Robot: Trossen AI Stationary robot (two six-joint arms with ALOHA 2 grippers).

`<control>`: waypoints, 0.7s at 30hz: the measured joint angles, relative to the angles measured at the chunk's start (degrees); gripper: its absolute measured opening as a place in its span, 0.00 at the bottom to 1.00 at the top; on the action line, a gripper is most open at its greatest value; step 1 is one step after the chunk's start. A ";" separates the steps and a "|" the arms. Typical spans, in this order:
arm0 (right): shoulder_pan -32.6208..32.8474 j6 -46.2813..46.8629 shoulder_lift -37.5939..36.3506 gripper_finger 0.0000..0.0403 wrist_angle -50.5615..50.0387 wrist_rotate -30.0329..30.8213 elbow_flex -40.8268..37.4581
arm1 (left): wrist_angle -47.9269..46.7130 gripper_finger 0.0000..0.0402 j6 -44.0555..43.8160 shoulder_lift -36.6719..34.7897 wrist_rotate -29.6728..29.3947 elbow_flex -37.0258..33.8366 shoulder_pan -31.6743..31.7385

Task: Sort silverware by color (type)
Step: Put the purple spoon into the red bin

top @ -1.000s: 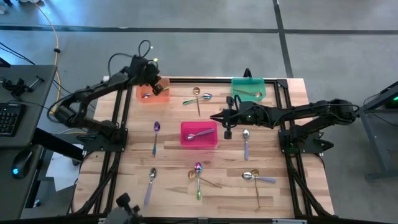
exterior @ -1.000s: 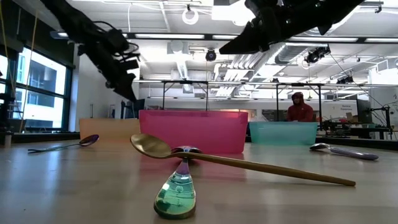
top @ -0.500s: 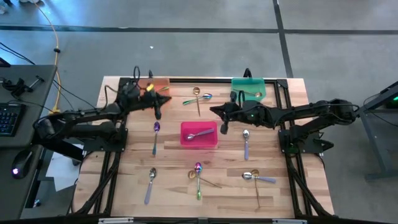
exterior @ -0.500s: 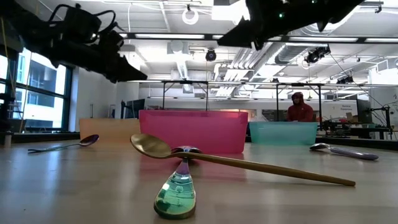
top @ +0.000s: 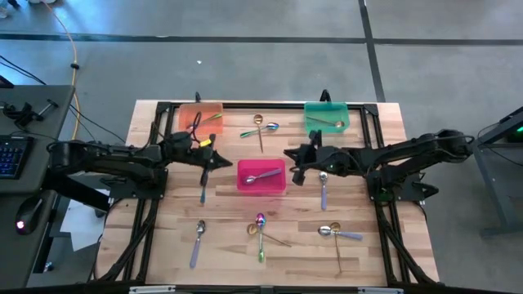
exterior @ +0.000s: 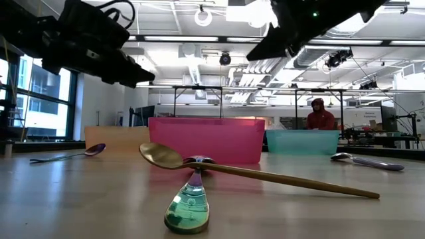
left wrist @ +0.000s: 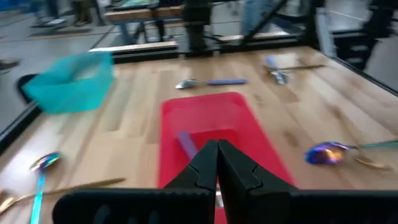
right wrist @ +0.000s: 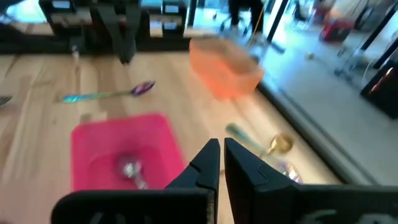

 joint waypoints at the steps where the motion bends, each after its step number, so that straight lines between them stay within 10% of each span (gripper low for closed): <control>1: 0.50 1.57 0.01 0.02 -1.54 0.01 0.00 | 0.43 0.00 0.02 0.38 0.00 0.00 -0.84; 21: 3.89 20.15 0.01 0.27 -18.32 5.58 -0.02 | 1.16 0.00 -0.47 4.75 -8.60 0.00 -4.16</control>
